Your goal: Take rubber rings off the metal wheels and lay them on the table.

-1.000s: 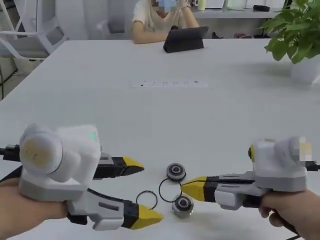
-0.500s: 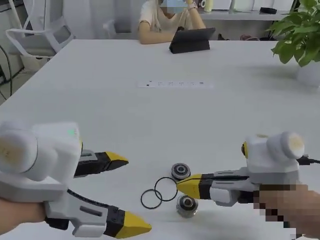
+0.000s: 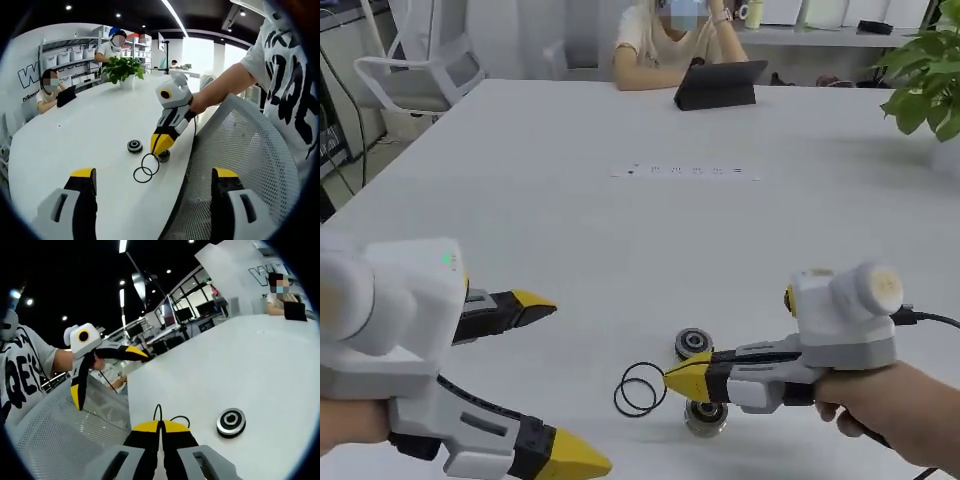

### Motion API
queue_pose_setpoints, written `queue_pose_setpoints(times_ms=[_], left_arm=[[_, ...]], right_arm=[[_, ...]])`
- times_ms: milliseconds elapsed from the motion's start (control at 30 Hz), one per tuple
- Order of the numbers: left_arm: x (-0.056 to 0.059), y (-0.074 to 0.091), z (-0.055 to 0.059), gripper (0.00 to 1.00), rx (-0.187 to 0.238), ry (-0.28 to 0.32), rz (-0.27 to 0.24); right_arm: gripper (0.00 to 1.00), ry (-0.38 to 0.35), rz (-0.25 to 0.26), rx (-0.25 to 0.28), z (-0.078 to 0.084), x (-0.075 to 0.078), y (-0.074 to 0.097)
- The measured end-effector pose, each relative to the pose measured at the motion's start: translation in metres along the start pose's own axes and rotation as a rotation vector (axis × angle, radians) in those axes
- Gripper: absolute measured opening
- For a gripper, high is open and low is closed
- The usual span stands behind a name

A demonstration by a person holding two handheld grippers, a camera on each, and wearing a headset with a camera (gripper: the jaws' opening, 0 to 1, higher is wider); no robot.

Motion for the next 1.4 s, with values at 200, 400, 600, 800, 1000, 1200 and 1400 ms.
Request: queue_pose_setpoints(times_ms=[200,400,600,800,1000,1200,1400], left_arm=[[-0.002,0.003,0.002,0.99,0.000,0.010,-0.013],[-0.005,0.007,0.004,0.99,0.001,0.017,-0.023],[-0.007,0.008,0.006,0.99,0.000,0.024,-0.026],[-0.007,0.009,0.008,0.99,-0.005,0.022,-0.025],[-0.007,0.008,0.010,0.99,-0.010,0.029,-0.024],[-0.005,0.007,0.010,0.99,-0.016,0.028,-0.022],[-0.005,0.005,0.009,0.99,-0.018,0.028,-0.019]], right_arm=[[0.00,0.018,-0.005,-0.038,0.002,0.003,-0.009],[0.00,0.024,0.000,-0.073,0.006,0.008,-0.016],[0.00,0.028,0.008,-0.105,0.010,0.010,-0.021],[0.00,0.053,0.040,-0.127,0.013,0.015,-0.022],[0.01,0.066,0.051,-0.133,0.014,0.016,-0.024],[0.10,0.065,0.066,-0.120,0.013,0.019,-0.022],[0.16,0.052,0.071,-0.092,0.010,0.020,-0.016]])
Point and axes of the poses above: the centre of the closed fingertips' face, and the gripper's own axes: y roughly backward along the fingers, x roughly to its right, z roughly out of its underside, the point moved 5 cm from there along y, roughly backward along the fingers, and after that the axes turned 6 degrees about z, right-handed, at the moved point
